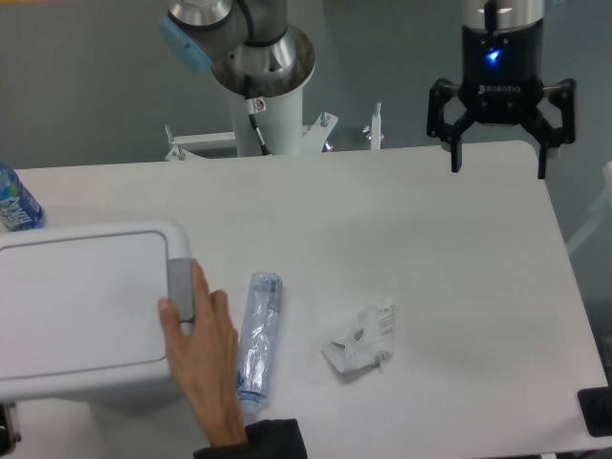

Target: Open the trash can

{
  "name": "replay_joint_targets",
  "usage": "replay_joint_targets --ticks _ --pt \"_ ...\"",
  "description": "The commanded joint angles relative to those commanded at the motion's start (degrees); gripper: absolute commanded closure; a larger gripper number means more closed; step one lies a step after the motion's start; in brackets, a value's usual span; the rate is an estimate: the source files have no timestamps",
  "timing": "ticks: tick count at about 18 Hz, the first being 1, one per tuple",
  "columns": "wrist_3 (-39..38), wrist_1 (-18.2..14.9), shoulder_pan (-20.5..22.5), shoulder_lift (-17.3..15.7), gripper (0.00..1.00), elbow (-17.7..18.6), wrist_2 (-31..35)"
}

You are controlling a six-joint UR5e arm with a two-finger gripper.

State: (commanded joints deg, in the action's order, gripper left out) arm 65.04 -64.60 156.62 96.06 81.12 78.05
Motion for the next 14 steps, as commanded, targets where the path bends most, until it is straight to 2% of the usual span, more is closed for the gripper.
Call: replay_joint_targets --ticks 6,10,14 --pt "-0.79 0.53 -0.26 -0.09 0.0 -0.09 0.0" --pt "-8.86 1.66 -0.62 0.09 0.0 -0.26 0.0" --pt "-9.49 2.02 -0.88 -0.09 0.0 -0.18 -0.7"
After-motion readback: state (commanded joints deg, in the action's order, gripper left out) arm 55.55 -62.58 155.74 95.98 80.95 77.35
